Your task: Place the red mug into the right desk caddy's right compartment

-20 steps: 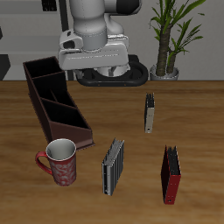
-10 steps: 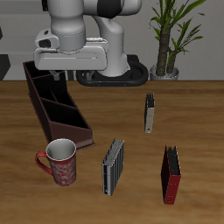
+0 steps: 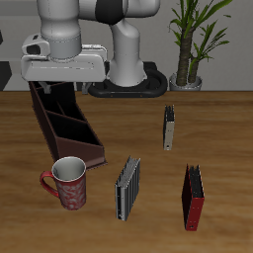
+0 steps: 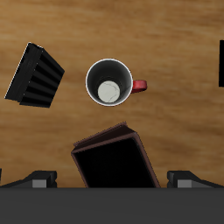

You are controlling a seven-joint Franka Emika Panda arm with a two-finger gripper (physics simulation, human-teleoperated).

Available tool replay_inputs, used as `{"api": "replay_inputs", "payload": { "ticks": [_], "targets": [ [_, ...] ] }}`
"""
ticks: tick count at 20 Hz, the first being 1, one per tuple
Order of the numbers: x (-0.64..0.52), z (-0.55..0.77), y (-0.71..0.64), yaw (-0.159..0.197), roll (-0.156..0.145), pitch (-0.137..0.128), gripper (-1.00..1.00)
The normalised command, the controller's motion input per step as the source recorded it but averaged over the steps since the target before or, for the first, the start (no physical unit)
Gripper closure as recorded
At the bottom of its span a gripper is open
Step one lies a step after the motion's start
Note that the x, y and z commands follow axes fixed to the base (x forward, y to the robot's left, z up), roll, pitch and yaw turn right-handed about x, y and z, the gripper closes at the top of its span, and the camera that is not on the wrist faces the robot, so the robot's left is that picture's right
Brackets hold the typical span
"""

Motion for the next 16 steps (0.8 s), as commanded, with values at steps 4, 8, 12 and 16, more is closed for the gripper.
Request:
{"api": "replay_inputs", "payload": {
  "ticks": [4, 8, 12, 16],
  "targets": [
    [0.14, -0.08, -0.07, 0.015, -0.01, -0.011, -1.0],
    [0.19, -0.18, 0.03, 0.073, 0.006, -0.015, -1.0],
    [0.25, -0.23, 0.1, 0.027, -0.011, 0.019, -1.0],
    [0.18, -0.15, 0.08, 0.034, -0.019, 0.006, -1.0]
  ]
}}
